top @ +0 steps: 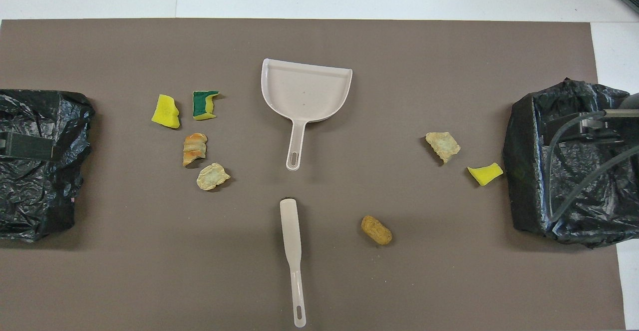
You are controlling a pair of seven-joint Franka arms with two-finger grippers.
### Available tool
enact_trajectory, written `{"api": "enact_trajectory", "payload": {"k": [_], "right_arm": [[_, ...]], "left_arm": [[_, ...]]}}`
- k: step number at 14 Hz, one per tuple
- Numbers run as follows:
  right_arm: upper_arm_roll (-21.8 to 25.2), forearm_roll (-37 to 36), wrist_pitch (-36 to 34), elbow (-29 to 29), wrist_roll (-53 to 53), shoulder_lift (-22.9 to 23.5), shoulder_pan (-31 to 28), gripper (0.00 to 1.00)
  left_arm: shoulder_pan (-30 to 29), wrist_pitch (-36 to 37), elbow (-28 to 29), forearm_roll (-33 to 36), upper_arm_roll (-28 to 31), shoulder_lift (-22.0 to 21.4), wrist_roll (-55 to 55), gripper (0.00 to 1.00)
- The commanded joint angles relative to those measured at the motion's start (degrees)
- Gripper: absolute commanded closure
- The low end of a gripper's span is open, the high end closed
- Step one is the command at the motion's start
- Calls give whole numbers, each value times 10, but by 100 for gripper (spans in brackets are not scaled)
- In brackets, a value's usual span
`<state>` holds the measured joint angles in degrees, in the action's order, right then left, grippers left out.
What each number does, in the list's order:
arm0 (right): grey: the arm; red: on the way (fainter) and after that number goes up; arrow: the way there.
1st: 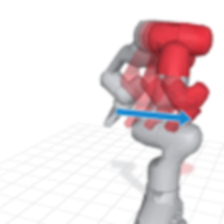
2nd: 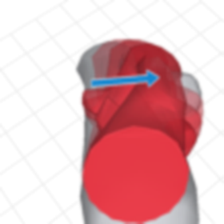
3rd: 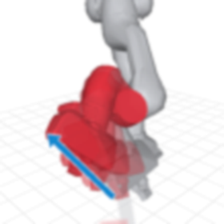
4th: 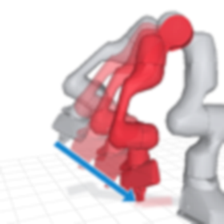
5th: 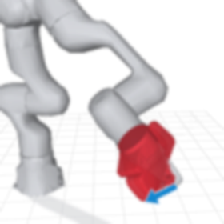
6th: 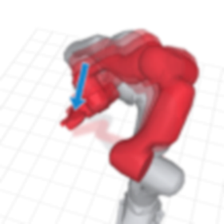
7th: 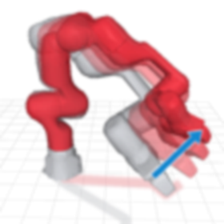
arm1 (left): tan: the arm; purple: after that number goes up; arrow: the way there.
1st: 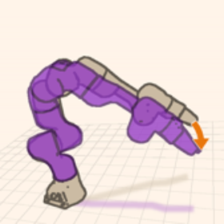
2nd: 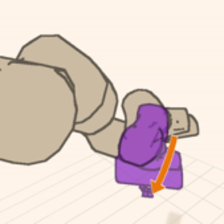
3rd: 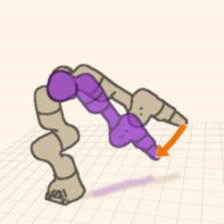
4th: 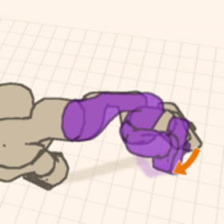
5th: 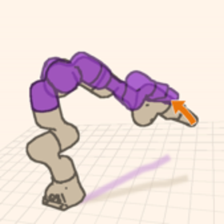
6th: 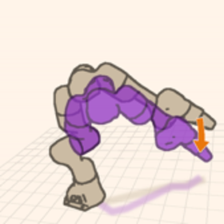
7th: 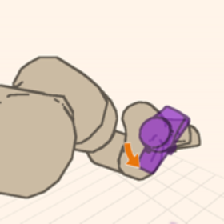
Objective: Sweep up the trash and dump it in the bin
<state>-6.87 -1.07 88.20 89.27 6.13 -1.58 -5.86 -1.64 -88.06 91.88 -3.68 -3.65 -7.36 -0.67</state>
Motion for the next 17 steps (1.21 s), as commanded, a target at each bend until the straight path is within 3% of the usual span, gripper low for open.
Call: {"api": "enact_trajectory", "payload": {"k": [1,17], "right_arm": [[-1,0,-2,14,-7,-12,-6,0],[-1,0,1,13,-9,-12,-6,0]], "left_arm": [[5,2,0,-4,4,-6,8,0],[-4,11,1,0,8,-7,3,0]]}}
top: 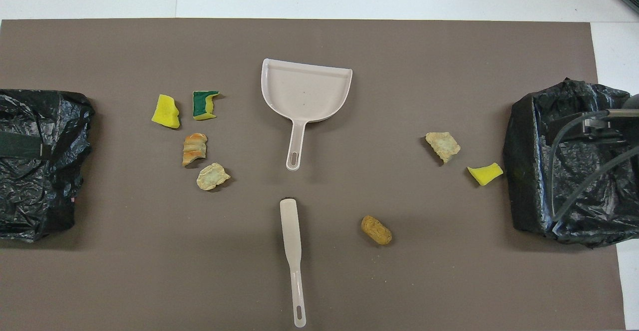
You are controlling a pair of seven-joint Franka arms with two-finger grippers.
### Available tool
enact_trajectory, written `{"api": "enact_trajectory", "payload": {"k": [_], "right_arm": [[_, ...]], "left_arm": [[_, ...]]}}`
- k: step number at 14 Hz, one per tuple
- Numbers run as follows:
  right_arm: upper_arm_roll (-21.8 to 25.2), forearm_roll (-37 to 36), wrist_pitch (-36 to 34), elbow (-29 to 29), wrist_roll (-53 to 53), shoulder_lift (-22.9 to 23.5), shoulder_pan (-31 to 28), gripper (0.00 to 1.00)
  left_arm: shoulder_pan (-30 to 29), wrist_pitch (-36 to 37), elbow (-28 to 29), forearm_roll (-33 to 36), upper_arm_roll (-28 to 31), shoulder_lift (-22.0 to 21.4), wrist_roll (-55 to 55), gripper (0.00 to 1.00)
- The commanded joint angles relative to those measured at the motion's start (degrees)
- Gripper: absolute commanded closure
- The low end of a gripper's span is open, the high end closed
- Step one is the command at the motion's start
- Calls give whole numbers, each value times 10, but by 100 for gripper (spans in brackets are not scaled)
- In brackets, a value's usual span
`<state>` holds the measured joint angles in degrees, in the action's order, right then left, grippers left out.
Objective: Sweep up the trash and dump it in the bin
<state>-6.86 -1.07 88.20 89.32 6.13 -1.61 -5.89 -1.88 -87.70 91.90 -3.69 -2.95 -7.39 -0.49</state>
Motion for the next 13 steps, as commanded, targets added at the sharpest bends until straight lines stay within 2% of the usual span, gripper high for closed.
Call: {"api": "enact_trajectory", "payload": {"k": [1,13], "right_arm": [[-1,0,1,13,-9,-12,-5,0],[-1,0,1,13,-9,-12,-5,0]], "left_arm": [[-1,8,1,0,1,-7,1,0],[18,-3,8,-4,-10,-8,8,0]]}}
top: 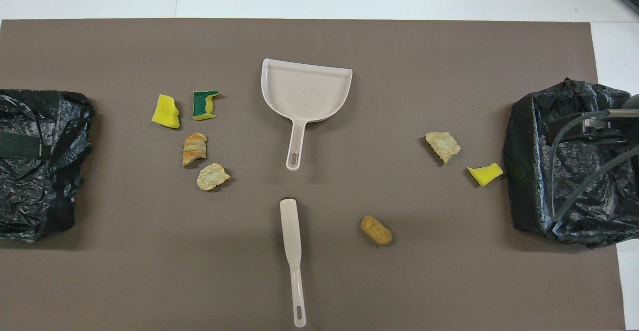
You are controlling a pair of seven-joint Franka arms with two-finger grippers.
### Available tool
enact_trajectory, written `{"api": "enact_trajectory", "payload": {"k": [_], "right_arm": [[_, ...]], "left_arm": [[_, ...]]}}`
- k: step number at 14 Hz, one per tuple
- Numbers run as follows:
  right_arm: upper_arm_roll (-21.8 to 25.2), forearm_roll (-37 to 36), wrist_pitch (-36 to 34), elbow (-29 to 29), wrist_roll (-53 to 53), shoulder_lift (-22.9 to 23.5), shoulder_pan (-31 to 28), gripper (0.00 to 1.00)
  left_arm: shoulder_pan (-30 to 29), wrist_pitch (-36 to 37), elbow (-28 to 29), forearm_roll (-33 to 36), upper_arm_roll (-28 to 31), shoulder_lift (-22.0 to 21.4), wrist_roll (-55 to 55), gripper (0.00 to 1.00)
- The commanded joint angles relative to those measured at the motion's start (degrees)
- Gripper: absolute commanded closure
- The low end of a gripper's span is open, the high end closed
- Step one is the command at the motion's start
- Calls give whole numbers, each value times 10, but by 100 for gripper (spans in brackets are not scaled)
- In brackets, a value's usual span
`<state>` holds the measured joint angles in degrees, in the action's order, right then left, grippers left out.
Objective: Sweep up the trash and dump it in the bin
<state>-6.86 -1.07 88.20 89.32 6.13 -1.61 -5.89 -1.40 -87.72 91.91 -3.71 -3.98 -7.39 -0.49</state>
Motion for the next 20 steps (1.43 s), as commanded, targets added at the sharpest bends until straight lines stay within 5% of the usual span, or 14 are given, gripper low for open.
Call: {"api": "enact_trajectory", "payload": {"k": [1,12,20], "right_arm": [[-1,0,1,13,-9,-12,-5,0],[-1,-8,8,13,-9,-9,-6,0],[-5,11,40,38,-21,-8,3,0]], "left_arm": [[24,-4,10,-4,-3,-7,8,0],[151,-183,108,-9,-3,35,129,0],[265,-256,283,-11,-3,-9,214,0]]}}
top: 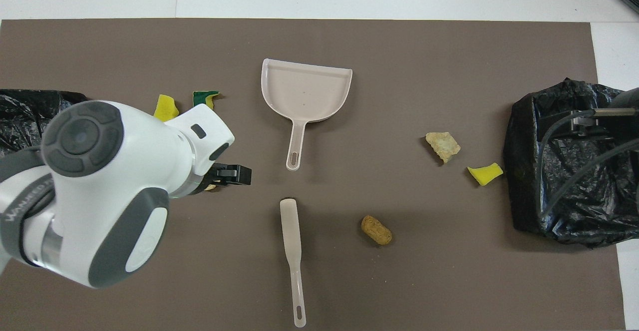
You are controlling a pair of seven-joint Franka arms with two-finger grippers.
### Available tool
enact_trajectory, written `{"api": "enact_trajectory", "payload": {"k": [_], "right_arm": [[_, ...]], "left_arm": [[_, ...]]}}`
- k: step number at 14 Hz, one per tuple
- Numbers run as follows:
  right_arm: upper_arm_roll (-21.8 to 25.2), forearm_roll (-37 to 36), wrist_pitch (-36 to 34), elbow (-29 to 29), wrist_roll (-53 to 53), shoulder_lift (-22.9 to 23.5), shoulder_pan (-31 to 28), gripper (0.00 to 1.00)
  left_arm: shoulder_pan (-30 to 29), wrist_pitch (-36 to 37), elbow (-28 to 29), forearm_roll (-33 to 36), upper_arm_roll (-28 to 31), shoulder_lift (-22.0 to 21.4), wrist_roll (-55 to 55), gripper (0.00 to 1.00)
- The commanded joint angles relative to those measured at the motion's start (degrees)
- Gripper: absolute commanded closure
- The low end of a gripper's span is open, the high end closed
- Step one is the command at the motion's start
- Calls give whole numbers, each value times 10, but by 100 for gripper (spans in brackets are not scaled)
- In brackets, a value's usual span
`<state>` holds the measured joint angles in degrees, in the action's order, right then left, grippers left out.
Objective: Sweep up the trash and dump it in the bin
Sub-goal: 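Grasp the beige brush with the left gripper while the right gripper grasps the dustpan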
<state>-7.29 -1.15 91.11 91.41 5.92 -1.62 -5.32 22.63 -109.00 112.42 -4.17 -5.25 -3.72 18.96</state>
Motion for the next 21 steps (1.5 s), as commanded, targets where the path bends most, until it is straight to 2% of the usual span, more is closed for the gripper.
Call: {"api": "enact_trajectory", "payload": {"k": [1,3,5,6,10,14,17,18,21], "right_arm": [[-1,14,6,17,-20,-8,-2,0],[-4,21,-11,25,-20,-8,7,0],[-4,20,-11,13,-19,12,22,0],[-4,19,-14,3,-19,20,28,0],[-8,15,-2,-14,-14,71,66,0],[-9,17,55,-19,50,120,116,0],[-10,20,110,-23,108,157,147,0],[-10,33,131,-22,126,167,152,0],[-10,69,178,-39,181,209,173,0]], "left_arm": [[39,-57,106,-7,9,-58,30,0],[81,-69,157,-7,9,-72,53,0],[143,-150,204,-7,9,-52,107,0],[152,-186,224,-7,9,-50,123,0],[207,-204,258,-7,9,-38,153,0],[257,-234,279,-10,9,-38,207,0],[270,-245,293,-10,9,-40,222,0],[271,-245,294,-10,9,-40,228,16],[271,-242,293,-10,9,-41,236,51]]}}
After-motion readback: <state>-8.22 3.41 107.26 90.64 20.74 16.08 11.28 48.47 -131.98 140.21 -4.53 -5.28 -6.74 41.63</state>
